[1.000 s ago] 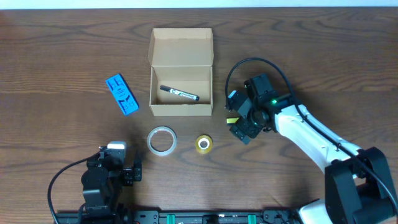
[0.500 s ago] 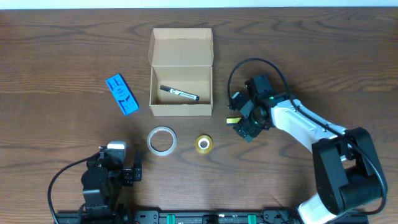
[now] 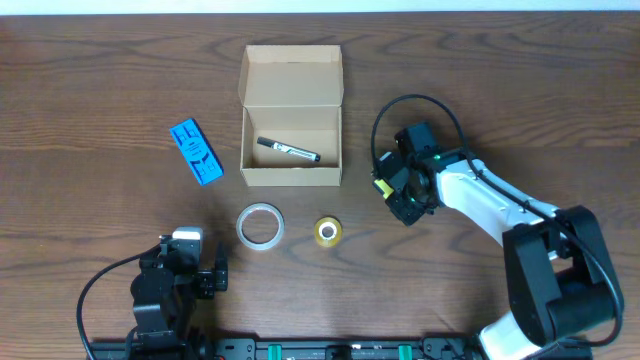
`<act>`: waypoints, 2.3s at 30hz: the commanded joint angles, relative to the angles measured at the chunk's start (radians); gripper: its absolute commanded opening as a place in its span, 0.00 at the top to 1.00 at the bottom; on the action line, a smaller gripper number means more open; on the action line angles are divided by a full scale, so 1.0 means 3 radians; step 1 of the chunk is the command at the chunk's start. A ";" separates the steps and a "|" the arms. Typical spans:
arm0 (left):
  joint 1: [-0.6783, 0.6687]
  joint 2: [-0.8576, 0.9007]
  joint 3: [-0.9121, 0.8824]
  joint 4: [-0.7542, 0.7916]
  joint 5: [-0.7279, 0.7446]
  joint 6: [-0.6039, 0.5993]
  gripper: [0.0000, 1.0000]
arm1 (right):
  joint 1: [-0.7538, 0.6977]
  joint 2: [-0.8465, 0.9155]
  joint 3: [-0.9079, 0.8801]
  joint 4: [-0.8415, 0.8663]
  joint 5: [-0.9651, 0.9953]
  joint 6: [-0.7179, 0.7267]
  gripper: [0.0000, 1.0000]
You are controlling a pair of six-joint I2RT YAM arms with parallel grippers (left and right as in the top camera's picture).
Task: Pack container
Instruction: 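Move the right gripper to the yellow highlighter and grasp it, then lower the highlighter into the box and release it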
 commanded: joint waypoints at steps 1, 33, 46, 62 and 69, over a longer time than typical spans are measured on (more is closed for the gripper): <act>0.0014 -0.0020 -0.0025 -0.0005 -0.0024 -0.0024 0.04 | 0.0061 0.0039 0.0000 -0.0061 -0.0134 0.0262 0.81; 0.0014 -0.0020 -0.0025 -0.0005 -0.0023 -0.0024 0.05 | 0.0731 0.0507 0.2586 -0.0645 -0.0168 -0.0245 0.96; 0.0014 -0.0020 -0.0025 -0.0005 -0.0023 -0.0024 0.04 | 0.0964 0.1202 0.2775 -0.0633 -0.0168 -0.0740 0.97; 0.0014 -0.0020 -0.0025 -0.0005 -0.0024 -0.0024 0.04 | 0.0964 0.1315 0.2827 -0.0317 -0.0168 -0.0718 0.33; 0.0014 -0.0020 -0.0025 -0.0005 -0.0024 -0.0024 0.04 | 0.0964 0.1200 0.3470 -0.0802 -0.0169 -0.0318 0.23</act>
